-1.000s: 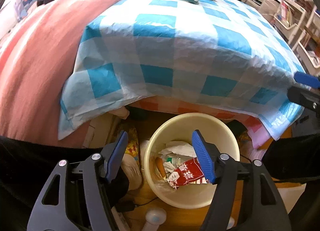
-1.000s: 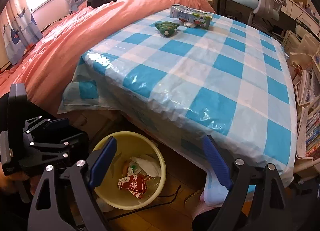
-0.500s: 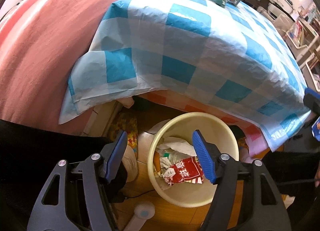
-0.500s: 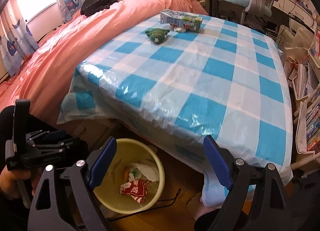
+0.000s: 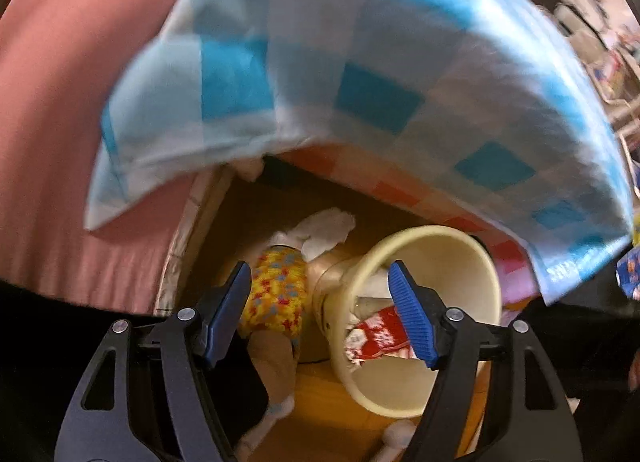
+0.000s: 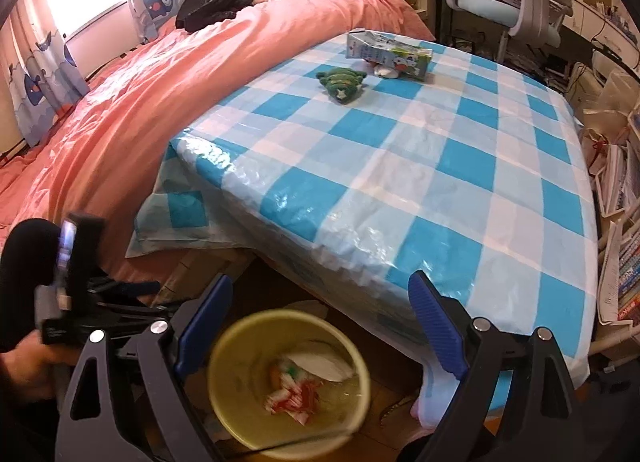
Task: Collect trash
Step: 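Lower the left gripper beside the yellow bin toward the fallen tissue, then grasp the white tissue from the floor with the left gripper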
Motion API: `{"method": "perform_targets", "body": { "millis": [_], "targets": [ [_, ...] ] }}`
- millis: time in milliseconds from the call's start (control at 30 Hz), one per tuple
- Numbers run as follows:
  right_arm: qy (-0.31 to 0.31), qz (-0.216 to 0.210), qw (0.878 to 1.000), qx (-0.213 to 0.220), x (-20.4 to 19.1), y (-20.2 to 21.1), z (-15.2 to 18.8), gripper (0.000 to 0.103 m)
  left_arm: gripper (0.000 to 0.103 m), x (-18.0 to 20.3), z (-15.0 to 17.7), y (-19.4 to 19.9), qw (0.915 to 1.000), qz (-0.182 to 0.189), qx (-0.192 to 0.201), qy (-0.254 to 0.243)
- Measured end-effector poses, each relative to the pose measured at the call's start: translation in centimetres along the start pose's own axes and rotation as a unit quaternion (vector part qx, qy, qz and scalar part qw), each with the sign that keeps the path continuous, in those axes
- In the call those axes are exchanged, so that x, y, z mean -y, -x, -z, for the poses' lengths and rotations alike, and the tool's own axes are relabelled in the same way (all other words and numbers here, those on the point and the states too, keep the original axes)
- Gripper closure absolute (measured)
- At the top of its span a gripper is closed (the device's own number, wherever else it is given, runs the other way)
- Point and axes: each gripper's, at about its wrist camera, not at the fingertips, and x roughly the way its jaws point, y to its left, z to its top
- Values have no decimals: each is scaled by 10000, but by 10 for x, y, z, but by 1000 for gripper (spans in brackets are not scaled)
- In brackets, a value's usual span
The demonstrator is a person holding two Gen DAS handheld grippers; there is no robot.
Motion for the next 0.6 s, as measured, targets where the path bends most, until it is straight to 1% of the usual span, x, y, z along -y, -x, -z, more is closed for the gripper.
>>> {"method": "perform_targets", "body": {
  "millis": [67, 133, 200, 267, 367, 433, 467, 500, 533, 567, 600],
  "targets": [
    [1, -27, 10000, -9, -1, -3, -1, 17, 35, -11, -8, -19, 9991, -61, -123, 393],
    [-44, -83, 9999, -47, -1, -6, 0, 17, 35, -17, -12, -39, 9980, -154, -296, 545],
    [-84, -83, 9999, -71, 0, -10, 2, 17, 35, -20, -13, -70, 9954, -244, -612, 699],
    [-193, -114, 9997, -108, 5, -13, 5, 17, 37, -20, -13, -103, 9920, -289, -848, 894],
    [-387, -150, 9991, -132, 12, -15, 9, 17, 37, -20, -16, -137, 9897, -441, -894, 1025],
    [-450, -179, 9987, -148, 15, -18, 9, 17, 37, -22, -16, -161, 9879, -402, -918, 1186],
    [-468, -194, 9986, -151, 16, -19, 9, 17, 41, -22, -16, -173, 9876, -414, -933, 1191],
    [-490, -218, 9984, -156, 16, -20, 9, 17, 53, -23, -17, -187, 9872, -419, -1100, 1079],
    [-514, -250, 9982, -168, 17, -22, 8, 14, 64, -24, -19, -200, 9852, -375, -1331, 1010],
    [-514, -297, 9981, -143, 17, -22, 7, 14, 64, -28, -21, -211, 9835, -200, -1455, 1052],
    [-496, -302, 9982, -140, 15, -22, 6, 14, 64, -33, -21, -215, 9856, -81, -1248, 1139]
  ]
}}
